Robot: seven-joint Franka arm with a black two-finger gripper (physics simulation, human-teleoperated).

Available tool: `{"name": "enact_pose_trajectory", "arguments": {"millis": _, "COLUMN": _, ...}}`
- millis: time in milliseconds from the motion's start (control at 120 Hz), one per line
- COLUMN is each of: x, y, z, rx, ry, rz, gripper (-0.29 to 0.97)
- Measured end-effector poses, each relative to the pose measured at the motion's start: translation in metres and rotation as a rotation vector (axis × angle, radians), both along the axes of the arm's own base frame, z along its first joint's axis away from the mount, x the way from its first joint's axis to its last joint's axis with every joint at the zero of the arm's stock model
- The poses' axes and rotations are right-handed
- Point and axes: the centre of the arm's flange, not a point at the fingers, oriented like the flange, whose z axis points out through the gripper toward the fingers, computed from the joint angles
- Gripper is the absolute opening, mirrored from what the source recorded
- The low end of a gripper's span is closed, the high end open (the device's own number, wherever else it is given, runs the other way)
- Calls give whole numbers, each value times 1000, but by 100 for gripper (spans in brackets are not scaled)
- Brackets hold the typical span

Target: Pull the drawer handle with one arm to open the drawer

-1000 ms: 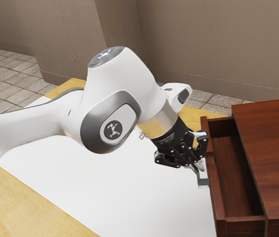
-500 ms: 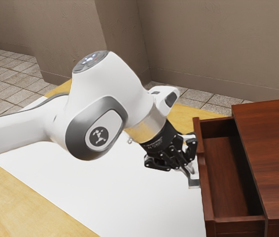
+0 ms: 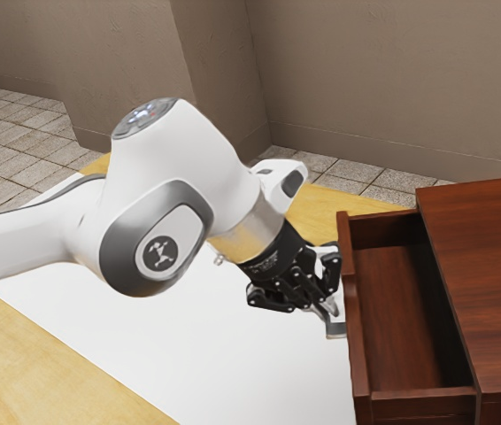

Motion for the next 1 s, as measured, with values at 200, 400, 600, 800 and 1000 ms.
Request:
{"name": "enact_pose_trajectory", "arguments": {"millis": 200, "x": -4, "y": 5, "z": 0, "rx": -3, "ry": -3, "rz": 9, "gripper": -11}}
{"name": "enact_pose_trajectory", "arguments": {"millis": 400, "x": -15, "y": 8, "z": 1, "rx": -1, "ry": -7, "rz": 14, "gripper": -11}}
{"name": "enact_pose_trajectory", "arguments": {"millis": 600, "x": -19, "y": 18, "z": 2, "rx": -8, "ry": -11, "rz": 30, "gripper": -11}}
{"name": "enact_pose_trajectory", "arguments": {"millis": 800, "x": -23, "y": 25, "z": 2, "rx": -10, "ry": -13, "rz": 40, "gripper": -11}}
{"name": "enact_pose_trajectory", "arguments": {"millis": 1000, "x": -31, "y": 28, "z": -2, "rx": -7, "ry": -9, "rz": 44, "gripper": -11}}
